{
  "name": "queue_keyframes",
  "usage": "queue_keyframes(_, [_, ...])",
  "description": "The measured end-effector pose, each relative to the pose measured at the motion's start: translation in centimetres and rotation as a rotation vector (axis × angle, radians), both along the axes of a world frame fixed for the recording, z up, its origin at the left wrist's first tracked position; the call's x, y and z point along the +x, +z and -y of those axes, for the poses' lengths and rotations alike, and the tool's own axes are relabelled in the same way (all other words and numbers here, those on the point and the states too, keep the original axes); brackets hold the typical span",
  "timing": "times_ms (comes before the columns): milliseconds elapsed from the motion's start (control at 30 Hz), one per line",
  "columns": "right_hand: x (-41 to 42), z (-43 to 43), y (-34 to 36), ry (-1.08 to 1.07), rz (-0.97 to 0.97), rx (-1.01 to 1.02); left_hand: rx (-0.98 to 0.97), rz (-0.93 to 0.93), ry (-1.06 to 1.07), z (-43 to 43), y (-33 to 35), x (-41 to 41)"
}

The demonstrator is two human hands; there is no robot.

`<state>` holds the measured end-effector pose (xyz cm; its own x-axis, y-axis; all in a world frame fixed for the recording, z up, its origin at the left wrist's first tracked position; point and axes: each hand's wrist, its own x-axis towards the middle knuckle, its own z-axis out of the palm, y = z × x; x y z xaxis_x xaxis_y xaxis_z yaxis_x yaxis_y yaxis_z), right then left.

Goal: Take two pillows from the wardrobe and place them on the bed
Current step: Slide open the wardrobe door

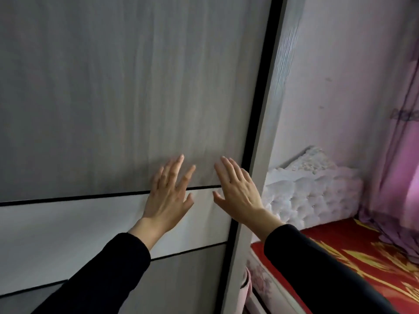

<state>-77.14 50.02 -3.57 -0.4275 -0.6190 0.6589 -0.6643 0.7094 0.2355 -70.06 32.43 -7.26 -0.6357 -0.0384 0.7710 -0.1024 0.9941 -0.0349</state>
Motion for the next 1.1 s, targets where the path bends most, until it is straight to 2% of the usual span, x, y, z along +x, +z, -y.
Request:
queue_keyframes(133, [-3.2,0.5,0.6,0.133,-0.162,0.115,-0.014,-0.074,0.120,1.1,-0.5,-0.7])
queue_keyframes(233, [-4.7,1.0,0.3,0.182,-0.233,0.198,-0.097,-0.099,0.235,2.1,-1.0,-0.7])
queue_keyframes(500, [-6.4,1.8,-0.2,0.208,-0.271,0.223,-0.346,-0.167,0.413,4.9,-2.4,-1.8])
queue_keyframes(767, [-6.7,2.2,-0.4,0.274,-0.298,0.175,-0.431,-0.269,0.401,6.0,-2.8,-1.9])
queue_keyframes(1100, [-4.5,5.6,-0.3,0.333,-0.291,0.185,-0.424,-0.246,0.437,9.3,-2.7,1.3])
